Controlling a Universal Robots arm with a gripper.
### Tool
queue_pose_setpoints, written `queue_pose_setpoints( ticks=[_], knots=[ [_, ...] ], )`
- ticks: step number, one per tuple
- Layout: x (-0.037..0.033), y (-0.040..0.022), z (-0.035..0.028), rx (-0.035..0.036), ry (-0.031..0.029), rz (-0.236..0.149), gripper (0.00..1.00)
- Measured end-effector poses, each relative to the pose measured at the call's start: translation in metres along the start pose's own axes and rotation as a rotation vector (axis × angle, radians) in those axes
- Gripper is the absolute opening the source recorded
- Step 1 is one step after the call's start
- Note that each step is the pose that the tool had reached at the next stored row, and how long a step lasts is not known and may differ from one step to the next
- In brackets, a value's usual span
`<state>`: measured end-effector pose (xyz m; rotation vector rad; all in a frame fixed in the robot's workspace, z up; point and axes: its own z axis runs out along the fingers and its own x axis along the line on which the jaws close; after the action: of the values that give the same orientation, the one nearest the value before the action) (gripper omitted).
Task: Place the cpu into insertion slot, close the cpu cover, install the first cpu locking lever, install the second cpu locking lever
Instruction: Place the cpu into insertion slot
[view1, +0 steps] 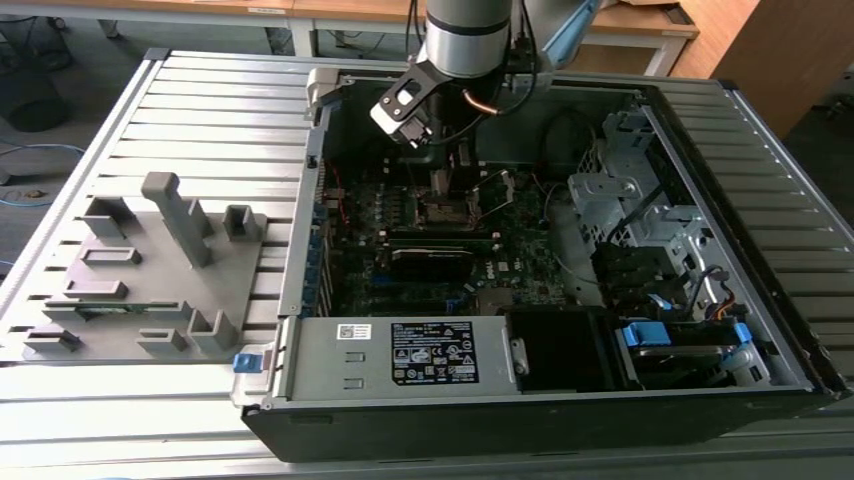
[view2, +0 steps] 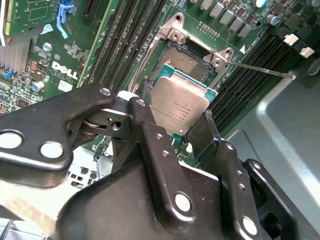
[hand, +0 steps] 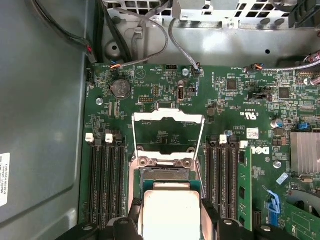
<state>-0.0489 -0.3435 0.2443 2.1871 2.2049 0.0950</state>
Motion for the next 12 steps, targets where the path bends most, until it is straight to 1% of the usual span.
queue_pose_setpoints(
  ticks=[6, 12],
  knots=[
    [0.0000, -0.0003, 0.0050, 0.0006, 0.0006, -0.010, 0.54],
    [0.0007, -0.0007, 0.0108, 0.0017, -0.0009, -0.023, 0.54]
  ],
)
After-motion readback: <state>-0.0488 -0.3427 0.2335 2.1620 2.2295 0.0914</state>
